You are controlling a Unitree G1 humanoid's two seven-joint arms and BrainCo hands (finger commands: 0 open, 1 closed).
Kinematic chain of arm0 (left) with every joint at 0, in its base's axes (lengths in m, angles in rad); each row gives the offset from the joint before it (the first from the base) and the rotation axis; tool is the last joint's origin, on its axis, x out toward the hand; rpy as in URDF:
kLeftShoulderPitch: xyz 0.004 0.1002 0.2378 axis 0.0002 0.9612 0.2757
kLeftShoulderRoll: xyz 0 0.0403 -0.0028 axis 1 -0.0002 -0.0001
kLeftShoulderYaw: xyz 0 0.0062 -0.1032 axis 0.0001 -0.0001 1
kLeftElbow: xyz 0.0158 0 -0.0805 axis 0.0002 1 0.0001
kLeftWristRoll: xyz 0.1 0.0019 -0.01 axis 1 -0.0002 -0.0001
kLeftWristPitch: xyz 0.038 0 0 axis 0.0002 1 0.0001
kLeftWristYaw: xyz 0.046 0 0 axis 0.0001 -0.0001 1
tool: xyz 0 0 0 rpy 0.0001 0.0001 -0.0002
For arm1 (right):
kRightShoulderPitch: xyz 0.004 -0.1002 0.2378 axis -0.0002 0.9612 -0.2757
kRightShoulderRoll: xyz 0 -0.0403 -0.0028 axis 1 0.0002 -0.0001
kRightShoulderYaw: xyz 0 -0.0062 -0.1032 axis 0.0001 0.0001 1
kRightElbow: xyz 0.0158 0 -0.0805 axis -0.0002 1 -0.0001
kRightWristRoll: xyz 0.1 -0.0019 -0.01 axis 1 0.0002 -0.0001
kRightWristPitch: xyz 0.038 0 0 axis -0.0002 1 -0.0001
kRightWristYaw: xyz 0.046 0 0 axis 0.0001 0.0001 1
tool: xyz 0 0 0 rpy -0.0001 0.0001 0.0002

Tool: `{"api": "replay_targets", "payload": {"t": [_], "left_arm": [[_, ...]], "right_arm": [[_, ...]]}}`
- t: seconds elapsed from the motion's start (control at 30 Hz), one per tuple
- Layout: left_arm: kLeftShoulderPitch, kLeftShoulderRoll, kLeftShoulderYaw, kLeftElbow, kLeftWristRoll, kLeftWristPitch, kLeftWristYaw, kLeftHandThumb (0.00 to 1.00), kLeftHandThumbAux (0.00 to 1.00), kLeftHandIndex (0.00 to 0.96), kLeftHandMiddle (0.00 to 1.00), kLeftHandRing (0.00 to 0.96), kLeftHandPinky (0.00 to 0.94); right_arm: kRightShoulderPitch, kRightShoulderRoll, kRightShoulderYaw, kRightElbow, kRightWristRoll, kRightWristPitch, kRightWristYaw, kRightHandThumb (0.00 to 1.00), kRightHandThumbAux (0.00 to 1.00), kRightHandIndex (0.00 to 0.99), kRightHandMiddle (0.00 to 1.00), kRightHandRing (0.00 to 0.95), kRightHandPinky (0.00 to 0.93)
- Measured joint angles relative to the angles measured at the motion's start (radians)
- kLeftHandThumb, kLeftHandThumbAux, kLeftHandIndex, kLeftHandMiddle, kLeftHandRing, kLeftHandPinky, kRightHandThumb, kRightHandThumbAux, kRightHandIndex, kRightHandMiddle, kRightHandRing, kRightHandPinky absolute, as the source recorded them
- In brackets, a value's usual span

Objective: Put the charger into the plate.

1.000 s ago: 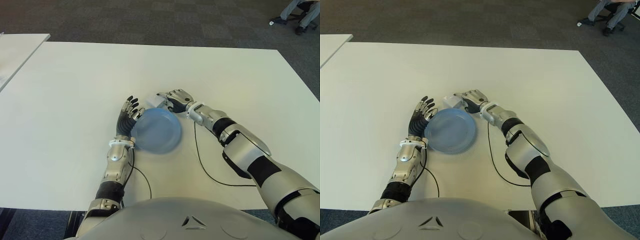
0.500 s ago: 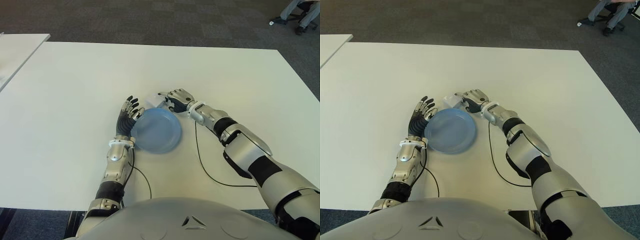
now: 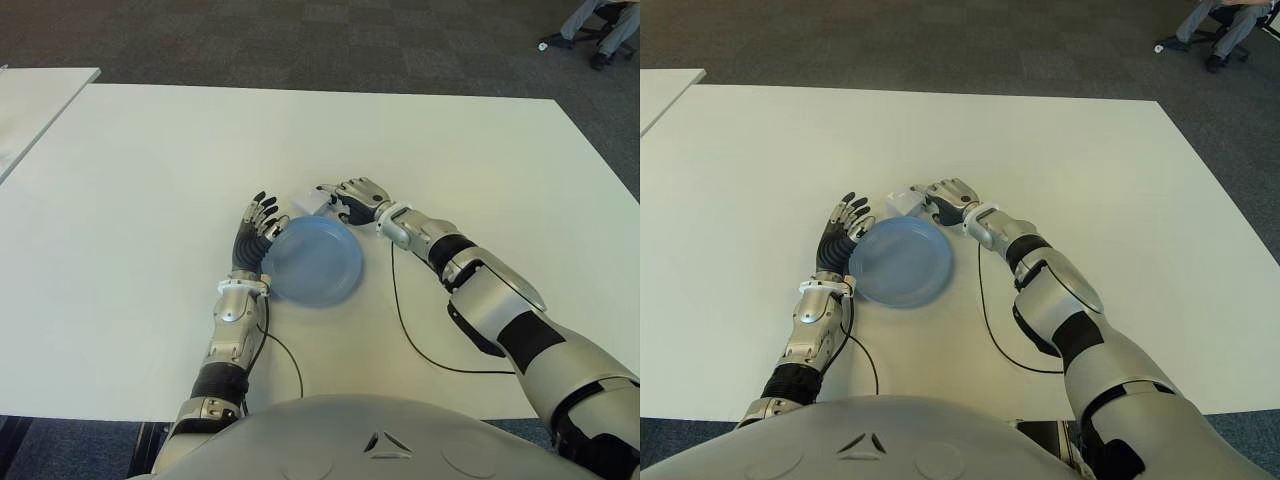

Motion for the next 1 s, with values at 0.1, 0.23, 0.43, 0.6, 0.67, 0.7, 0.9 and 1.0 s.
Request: {"api": "replay_targets", "payload": {"t": [0.1, 0.23, 0.43, 0.6, 0.67, 0.7, 0.9, 1.0], "left_arm": [[0.000, 0.000, 0.000, 0.000, 0.001, -0.001, 0.000, 0.000, 0.591, 0.078, 0.166, 0.164, 0.179], [0.000, 0.000, 0.001, 0.000, 0.001, -0.001, 0.000, 0.000, 0.592, 0.082, 0.175, 0.172, 0.189], [0.000, 0.000, 0.000, 0.000, 0.001, -0.003, 0.000, 0.000, 0.588, 0.086, 0.178, 0.173, 0.181], [0.000, 0.000, -0.001, 0.003, 0.003, -0.006, 0.000, 0.000, 0.584, 0.097, 0.183, 0.180, 0.189], [0.000, 0.000, -0.001, 0.005, 0.004, -0.008, 0.000, 0.000, 0.583, 0.100, 0.185, 0.181, 0.192], [-0.001, 0.000, -0.001, 0.007, 0.005, -0.008, 0.000, 0.000, 0.583, 0.103, 0.188, 0.183, 0.192], [-0.009, -0.001, 0.000, 0.020, 0.018, -0.015, 0.010, 0.000, 0.586, 0.113, 0.199, 0.193, 0.201], [-0.012, -0.002, 0.000, 0.025, 0.022, -0.019, 0.014, 0.000, 0.588, 0.119, 0.206, 0.202, 0.213]], "right_arm": [[-0.003, -0.006, 0.013, -0.001, -0.010, 0.000, -0.002, 0.000, 0.871, 0.075, 0.421, 0.457, 0.433], [-0.010, -0.019, 0.044, -0.004, -0.044, 0.000, -0.023, 0.000, 0.859, 0.062, 0.297, 0.326, 0.291], [-0.026, -0.058, 0.106, -0.031, -0.105, -0.030, -0.060, 0.000, 0.817, 0.020, 0.118, 0.110, 0.053], [-0.080, -0.113, 0.162, -0.066, -0.180, -0.050, -0.060, 0.000, 0.805, 0.003, 0.056, 0.047, 0.007], [-0.098, -0.127, 0.179, -0.071, -0.204, -0.048, -0.061, 0.000, 0.804, 0.001, 0.046, 0.038, 0.003], [-0.104, -0.130, 0.186, -0.072, -0.216, -0.046, -0.063, 0.000, 0.805, 0.000, 0.040, 0.032, 0.002], [-0.123, -0.129, 0.230, -0.074, -0.271, -0.014, -0.063, 0.000, 0.801, 0.000, 0.018, 0.011, 0.000], [-0.129, -0.124, 0.248, -0.074, -0.290, 0.008, -0.063, 0.000, 0.793, 0.000, 0.011, 0.003, 0.000]]}}
